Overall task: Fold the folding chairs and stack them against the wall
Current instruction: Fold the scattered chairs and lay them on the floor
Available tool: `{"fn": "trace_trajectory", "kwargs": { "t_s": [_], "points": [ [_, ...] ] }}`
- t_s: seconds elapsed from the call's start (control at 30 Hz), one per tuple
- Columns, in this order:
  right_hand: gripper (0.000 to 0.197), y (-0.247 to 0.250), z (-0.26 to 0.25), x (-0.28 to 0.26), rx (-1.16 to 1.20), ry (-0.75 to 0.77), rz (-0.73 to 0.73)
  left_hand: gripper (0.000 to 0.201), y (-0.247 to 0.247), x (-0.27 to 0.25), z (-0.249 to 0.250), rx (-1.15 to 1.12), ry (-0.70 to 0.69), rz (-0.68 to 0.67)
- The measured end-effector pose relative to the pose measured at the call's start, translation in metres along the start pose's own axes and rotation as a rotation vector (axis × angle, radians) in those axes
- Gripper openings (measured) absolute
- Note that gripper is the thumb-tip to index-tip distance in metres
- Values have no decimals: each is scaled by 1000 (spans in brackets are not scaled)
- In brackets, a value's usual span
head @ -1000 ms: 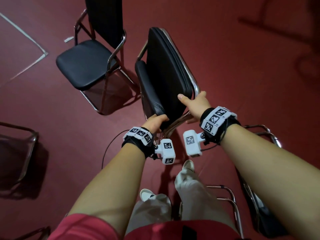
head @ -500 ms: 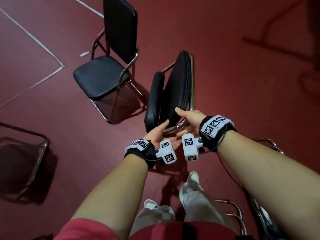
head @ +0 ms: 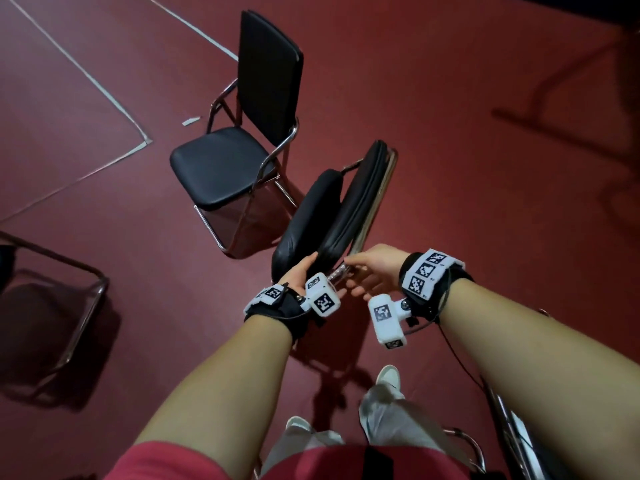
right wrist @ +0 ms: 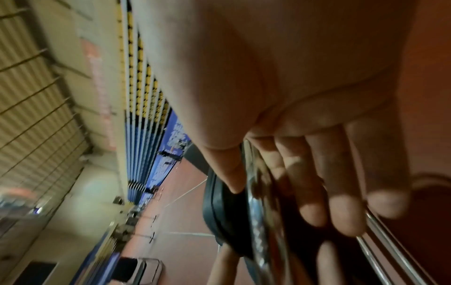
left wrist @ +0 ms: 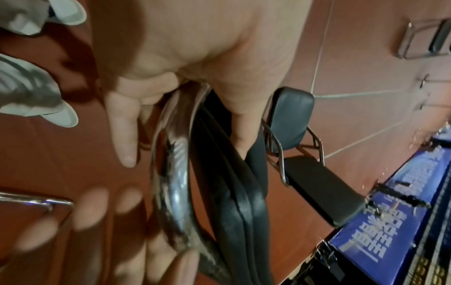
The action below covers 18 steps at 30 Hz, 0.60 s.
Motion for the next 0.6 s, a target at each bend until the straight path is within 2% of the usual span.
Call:
{"fn": "trace_trajectory", "kwargs": {
  "t_s": [0.07, 0.1, 0.17, 0.23, 0.33, 0.37, 0.43, 0.5, 0.53, 0.6],
  "points": [
    [17, 5, -13, -6, 9, 100, 94, 40, 15, -2, 10, 47, -69, 58],
    [13, 10, -21, -9, 20, 147, 124, 43, 23, 0, 14, 69, -83, 86],
    [17, 18, -42, -9, 29, 246, 200, 36, 41, 3, 23, 66, -111, 147],
    [27, 23, -64, -8, -97, 374, 382, 28, 56, 3, 33, 78, -157, 206],
    [56, 21, -95, -12, -577, 551, 704, 27, 72, 6, 47, 76, -189, 301],
    [65, 18, -108, -11, -722, 619, 750, 25, 78, 6, 53, 82, -213, 349],
    [83, 11, -126, -3, -995, 729, 716, 24, 90, 8, 60, 87, -252, 404],
    [99, 4, -145, 14, -1244, 738, 581, 25, 103, 11, 66, 74, -289, 480],
    [104, 1, -156, 24, -1339, 731, 528, 21, 109, 11, 69, 60, -327, 532],
    [106, -1, -177, 35, -1473, 749, 512, 24, 110, 8, 74, 70, -391, 612]
  ]
}}
Point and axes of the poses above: each hand's wrist, its own x-axis towards the middle knuckle, its own y-axis out of the back of the hand, z = x × y, the point moved 2 cm from there along x, towards the middle knuckle, and after that the axes turned 15 degrees about -y, right-handed, at the moved point
